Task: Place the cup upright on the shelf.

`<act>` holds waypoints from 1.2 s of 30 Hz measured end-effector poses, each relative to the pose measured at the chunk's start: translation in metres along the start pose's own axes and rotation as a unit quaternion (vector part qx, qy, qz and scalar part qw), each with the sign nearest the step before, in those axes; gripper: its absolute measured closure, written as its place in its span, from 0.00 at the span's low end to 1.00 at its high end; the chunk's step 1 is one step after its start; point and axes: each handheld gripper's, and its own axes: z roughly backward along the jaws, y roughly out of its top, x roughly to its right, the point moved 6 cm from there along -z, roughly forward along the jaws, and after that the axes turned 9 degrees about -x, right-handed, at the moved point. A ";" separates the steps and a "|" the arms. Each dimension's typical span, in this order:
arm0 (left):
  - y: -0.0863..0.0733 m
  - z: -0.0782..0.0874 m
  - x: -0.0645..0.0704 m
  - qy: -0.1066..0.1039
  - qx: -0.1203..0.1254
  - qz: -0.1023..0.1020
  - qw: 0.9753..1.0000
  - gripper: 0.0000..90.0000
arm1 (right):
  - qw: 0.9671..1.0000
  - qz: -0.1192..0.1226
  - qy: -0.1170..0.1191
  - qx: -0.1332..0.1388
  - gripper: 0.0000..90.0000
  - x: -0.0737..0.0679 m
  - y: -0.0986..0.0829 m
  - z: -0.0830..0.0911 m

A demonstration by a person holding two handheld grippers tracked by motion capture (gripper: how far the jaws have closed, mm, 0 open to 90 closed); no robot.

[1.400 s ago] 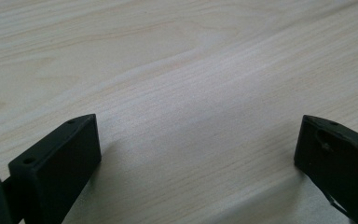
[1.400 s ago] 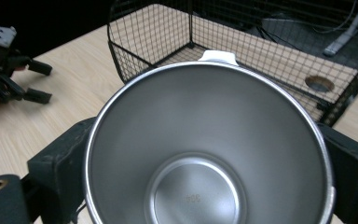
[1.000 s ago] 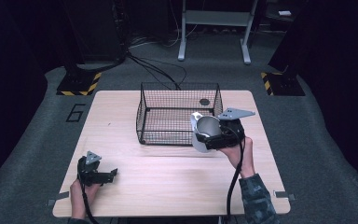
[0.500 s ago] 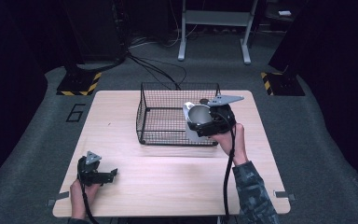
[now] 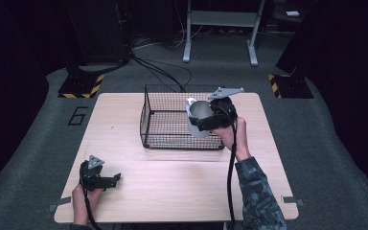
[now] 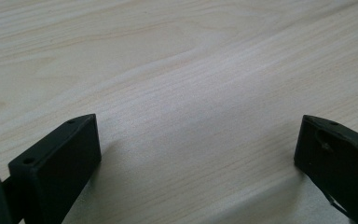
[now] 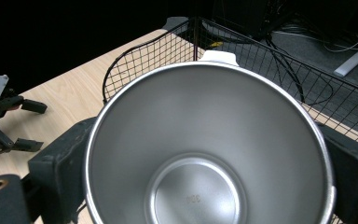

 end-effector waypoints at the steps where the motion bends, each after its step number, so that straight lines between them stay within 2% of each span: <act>1: 0.000 0.000 0.000 0.000 0.000 0.000 1.000 0.00 | 1.000 0.006 -0.001 0.000 0.06 0.001 0.001 -0.001; 25: 0.001 -0.001 0.000 0.003 0.010 0.003 1.000 0.00 | 1.000 -0.015 -0.007 -0.021 0.06 0.021 0.021 -0.030; 27: 0.000 0.000 0.000 0.003 0.002 -0.002 1.000 0.00 | 0.999 -0.019 -0.009 -0.028 0.06 0.023 0.022 -0.033; 29: 0.000 0.000 0.000 0.003 0.002 -0.002 1.000 0.00 | 0.999 -0.015 -0.010 -0.028 0.06 0.025 0.022 -0.035; 35: 0.000 -0.001 0.000 0.003 0.004 -0.002 1.000 0.00 | 0.999 -0.029 -0.011 -0.035 0.06 0.030 0.024 -0.043; 36: 0.000 -0.001 0.000 0.003 0.003 -0.002 1.000 0.00 | 0.999 -0.023 -0.012 -0.035 0.06 0.032 0.024 -0.045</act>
